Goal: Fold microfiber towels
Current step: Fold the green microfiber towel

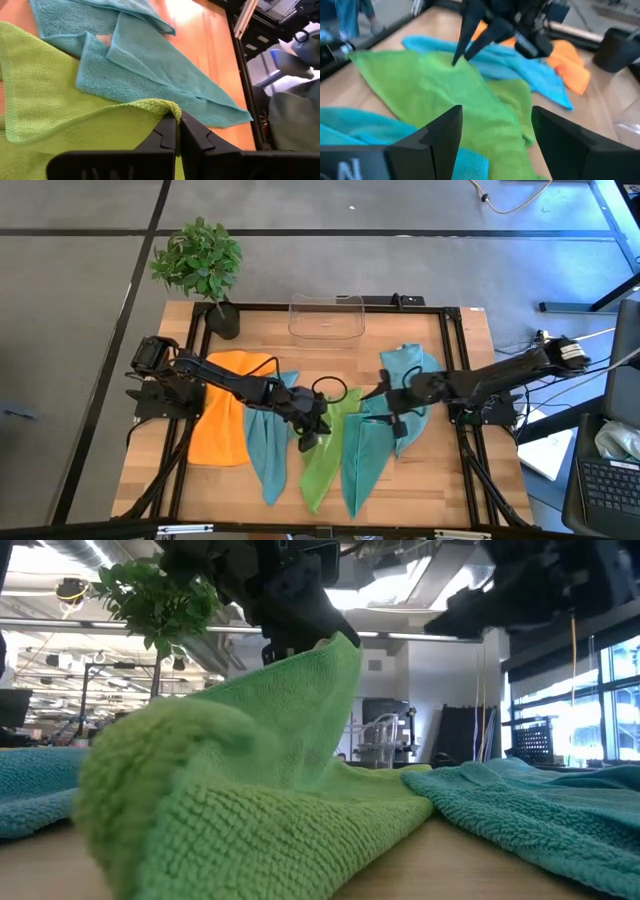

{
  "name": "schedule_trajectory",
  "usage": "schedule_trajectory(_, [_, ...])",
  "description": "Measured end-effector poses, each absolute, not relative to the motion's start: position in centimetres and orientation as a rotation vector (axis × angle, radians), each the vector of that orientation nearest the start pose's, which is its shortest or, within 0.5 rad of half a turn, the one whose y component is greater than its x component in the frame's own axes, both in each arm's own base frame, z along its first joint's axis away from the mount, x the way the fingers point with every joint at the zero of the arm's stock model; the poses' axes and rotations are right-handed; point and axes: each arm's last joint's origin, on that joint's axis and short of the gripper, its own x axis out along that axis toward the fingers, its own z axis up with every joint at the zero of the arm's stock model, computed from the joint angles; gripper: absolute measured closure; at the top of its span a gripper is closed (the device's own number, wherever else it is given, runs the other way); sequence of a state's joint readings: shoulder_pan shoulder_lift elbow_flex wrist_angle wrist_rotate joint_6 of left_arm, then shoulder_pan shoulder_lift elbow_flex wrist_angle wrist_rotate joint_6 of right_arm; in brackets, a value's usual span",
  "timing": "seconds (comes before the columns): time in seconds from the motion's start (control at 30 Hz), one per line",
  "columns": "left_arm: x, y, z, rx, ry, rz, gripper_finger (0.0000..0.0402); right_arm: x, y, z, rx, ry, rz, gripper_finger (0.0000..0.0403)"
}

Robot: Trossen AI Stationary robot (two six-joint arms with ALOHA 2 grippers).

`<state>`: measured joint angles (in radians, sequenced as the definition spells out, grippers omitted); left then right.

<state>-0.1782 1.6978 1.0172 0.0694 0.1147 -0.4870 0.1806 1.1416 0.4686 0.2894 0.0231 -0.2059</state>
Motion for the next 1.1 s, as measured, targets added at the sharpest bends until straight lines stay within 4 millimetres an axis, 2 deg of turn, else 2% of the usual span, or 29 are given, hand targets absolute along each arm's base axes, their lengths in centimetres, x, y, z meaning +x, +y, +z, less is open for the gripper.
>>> schedule_trajectory(0.23, [35.7,-8.1,21.2,-0.420,0.562,-0.191,0.0401,26.8,5.3,19.6,-0.255,0.402,0.374,0.0163])
schedule_trajectory(0.37, [35.6,-8.2,21.0,-0.411,0.578,-0.168,0.0401,28.5,5.8,19.9,-0.254,0.407,0.441,0.0163])
schedule_trajectory(0.53, [35.6,-8.1,21.0,-0.408,0.573,-0.156,0.0401,29.5,6.1,20.3,-0.248,0.393,0.470,0.0163])
schedule_trajectory(0.77, [35.7,-8.2,21.1,-0.409,0.560,-0.160,0.0401,30.2,6.2,19.3,-0.247,0.411,0.472,0.0166])
schedule_trajectory(0.9, [35.7,-8.1,21.1,-0.408,0.568,-0.158,0.0401,30.6,6.5,18.8,-0.249,0.408,0.478,0.0197])
schedule_trajectory(1.1, [35.6,-8.1,20.9,-0.404,0.590,-0.152,0.0401,30.5,6.5,18.9,-0.253,0.404,0.479,0.0297])
